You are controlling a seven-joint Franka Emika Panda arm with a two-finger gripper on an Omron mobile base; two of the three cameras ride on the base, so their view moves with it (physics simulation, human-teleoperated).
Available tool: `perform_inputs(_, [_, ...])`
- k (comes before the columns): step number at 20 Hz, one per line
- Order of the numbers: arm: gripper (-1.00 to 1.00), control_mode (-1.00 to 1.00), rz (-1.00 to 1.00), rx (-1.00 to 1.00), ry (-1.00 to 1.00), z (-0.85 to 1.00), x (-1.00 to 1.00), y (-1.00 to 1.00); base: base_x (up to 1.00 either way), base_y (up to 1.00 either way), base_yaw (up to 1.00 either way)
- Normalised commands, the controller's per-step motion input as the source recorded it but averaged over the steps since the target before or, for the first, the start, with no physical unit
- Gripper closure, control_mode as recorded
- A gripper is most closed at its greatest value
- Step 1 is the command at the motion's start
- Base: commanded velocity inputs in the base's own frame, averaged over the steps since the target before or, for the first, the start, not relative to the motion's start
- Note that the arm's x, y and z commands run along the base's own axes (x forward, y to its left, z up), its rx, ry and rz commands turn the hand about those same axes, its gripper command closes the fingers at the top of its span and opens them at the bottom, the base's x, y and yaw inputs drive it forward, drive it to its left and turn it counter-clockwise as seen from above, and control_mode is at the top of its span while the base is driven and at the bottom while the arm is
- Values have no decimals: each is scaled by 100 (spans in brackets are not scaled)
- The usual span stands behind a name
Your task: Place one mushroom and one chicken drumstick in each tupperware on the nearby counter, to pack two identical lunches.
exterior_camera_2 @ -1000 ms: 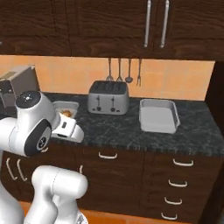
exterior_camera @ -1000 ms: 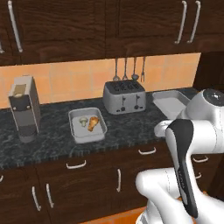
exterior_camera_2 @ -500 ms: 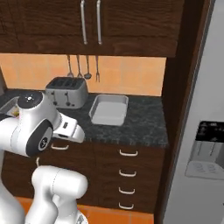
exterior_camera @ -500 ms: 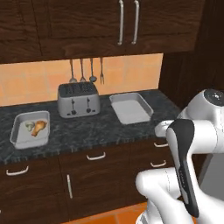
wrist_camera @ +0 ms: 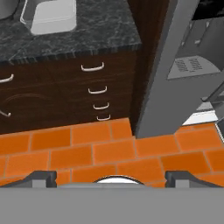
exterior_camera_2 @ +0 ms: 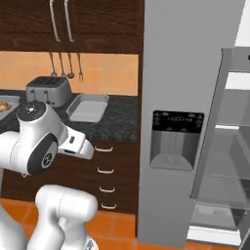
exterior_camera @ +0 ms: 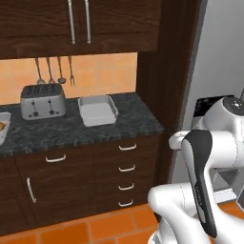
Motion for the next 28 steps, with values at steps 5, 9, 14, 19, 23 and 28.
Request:
perform_inputs(5, [-100, 100, 0, 0, 0, 0, 0, 0, 0, -100, 8])
perform_inputs(9, [-100, 100, 0, 0, 0, 0, 0, 0, -4, -99, 2])
perform_inputs(14, [-100, 100, 0, 0, 0, 0, 0, 0, -2, -83, 0])
perform_inputs(19, [-100, 100, 0, 0, 0, 0, 0, 0, 27, -45, -1])
perform_inputs(23, [-100, 100, 0, 0, 0, 0, 0, 0, 42, -37, -15])
perform_inputs(28, [-100, 100, 0, 0, 0, 0, 0, 0, 39, -45, -23])
